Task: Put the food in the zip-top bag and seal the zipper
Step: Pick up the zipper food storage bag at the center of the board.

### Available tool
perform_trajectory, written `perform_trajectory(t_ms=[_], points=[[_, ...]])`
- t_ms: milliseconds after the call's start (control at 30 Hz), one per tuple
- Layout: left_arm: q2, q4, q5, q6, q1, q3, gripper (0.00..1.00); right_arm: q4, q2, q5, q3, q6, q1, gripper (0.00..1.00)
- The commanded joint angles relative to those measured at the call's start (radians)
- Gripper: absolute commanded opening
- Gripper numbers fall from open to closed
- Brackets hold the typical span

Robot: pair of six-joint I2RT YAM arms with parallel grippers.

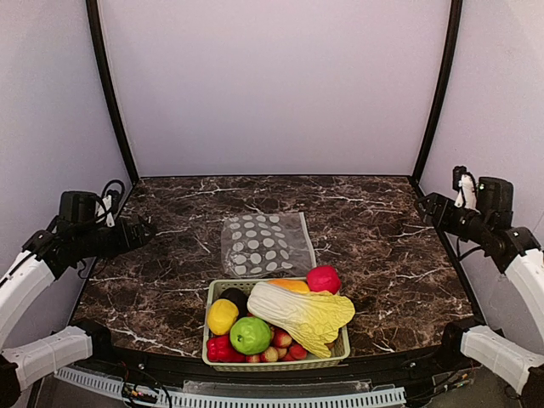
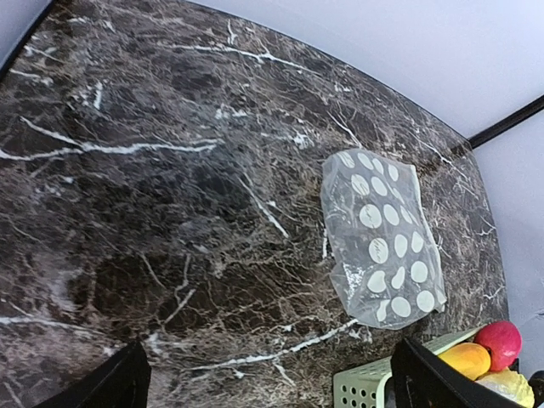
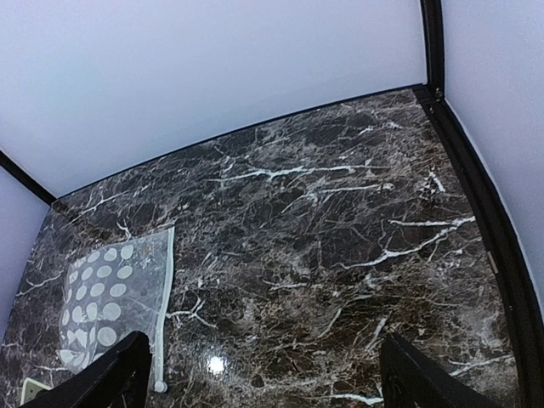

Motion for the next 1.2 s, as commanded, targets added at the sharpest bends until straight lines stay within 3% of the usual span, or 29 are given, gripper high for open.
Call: perform_trajectory(t_ms=[0,233,567,733,867,1167], points=[[0.023,0.166,0.041,-0.126,-0.097,-0.111,0.98,-0.002,0.050,-0.121,0.025,-0.012,0.013,0.91],[0.196,0.406,0.026,-0.226,-0.273,-0.164,0.96,0.001,0.136,-0.165,0.017,0.009,0.063,0.89],[0.533,0.763,0.097,-0.331,-0.393,-0.153,0.86,0.001,0.180,-0.172,0.005,0.025,0.086,0.89],[0.682,0.838,0.091,-0.347,-0.430,-0.115,0.79,-0.009,0.184,-0.164,0.010,0.021,0.087,0.89],[0.793,0.873,0.118,-0.351,-0.432,-0.083,0.67,-0.007,0.188,-0.173,0.002,0.020,0.087,0.89],[0.923,0.904,0.135,-0.362,-0.435,-0.024,0.60,-0.007,0.202,-0.177,-0.007,-0.003,0.087,0.89]])
